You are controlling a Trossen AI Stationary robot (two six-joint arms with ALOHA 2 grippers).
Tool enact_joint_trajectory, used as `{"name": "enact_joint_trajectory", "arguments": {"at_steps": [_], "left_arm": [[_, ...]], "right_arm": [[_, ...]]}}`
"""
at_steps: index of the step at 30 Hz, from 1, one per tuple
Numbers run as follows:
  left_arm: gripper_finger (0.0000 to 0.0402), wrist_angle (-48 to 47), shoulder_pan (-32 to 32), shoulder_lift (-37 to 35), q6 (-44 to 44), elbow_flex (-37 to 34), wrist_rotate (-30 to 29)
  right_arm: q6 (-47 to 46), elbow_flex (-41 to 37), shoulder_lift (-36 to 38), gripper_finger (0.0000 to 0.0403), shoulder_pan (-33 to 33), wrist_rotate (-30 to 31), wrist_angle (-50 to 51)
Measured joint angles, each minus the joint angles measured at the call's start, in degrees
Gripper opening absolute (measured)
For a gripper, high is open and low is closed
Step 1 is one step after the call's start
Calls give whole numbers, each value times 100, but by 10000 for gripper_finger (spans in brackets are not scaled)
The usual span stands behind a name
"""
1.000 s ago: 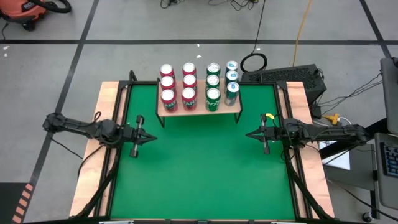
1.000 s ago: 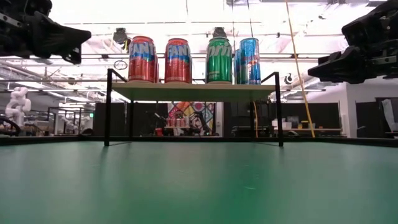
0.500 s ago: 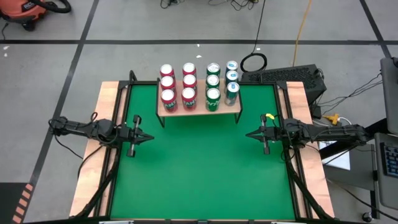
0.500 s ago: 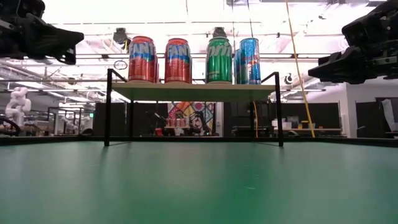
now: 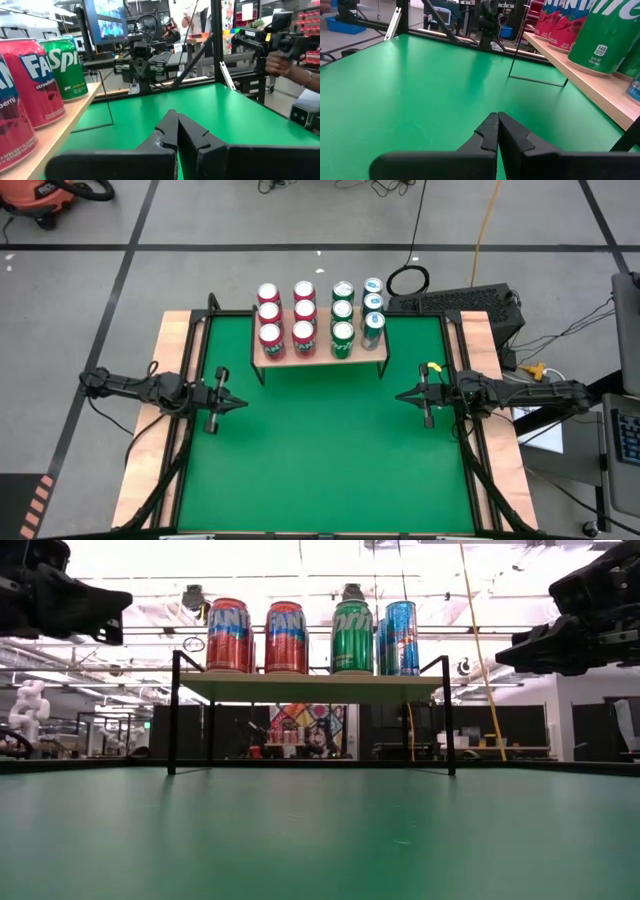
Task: Place canned beverage on shelf
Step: Return to Home Position
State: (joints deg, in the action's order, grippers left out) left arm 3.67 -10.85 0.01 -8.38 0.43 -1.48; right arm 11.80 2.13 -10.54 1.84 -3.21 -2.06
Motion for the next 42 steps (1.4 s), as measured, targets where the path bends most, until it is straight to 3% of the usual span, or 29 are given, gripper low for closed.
{"name": "enact_joint_trajectory", "arguments": {"at_steps": [7, 15, 25, 42], "left_arm": [[3, -34, 0, 0, -158, -2, -19], [3, -119, 2, 0, -262, -4, -566], [3, -132, 2, 0, -39, -7, -564], [3, -163, 2, 0, 106, -11, -538]], "right_arm": [[-8, 0, 213, 0, 1, 42, 169], [5, 0, 621, 0, 117, 317, 373], [102, -4, 938, 0, 476, 133, 377], [-355, -4, 1042, 0, 328, 177, 403]]}}
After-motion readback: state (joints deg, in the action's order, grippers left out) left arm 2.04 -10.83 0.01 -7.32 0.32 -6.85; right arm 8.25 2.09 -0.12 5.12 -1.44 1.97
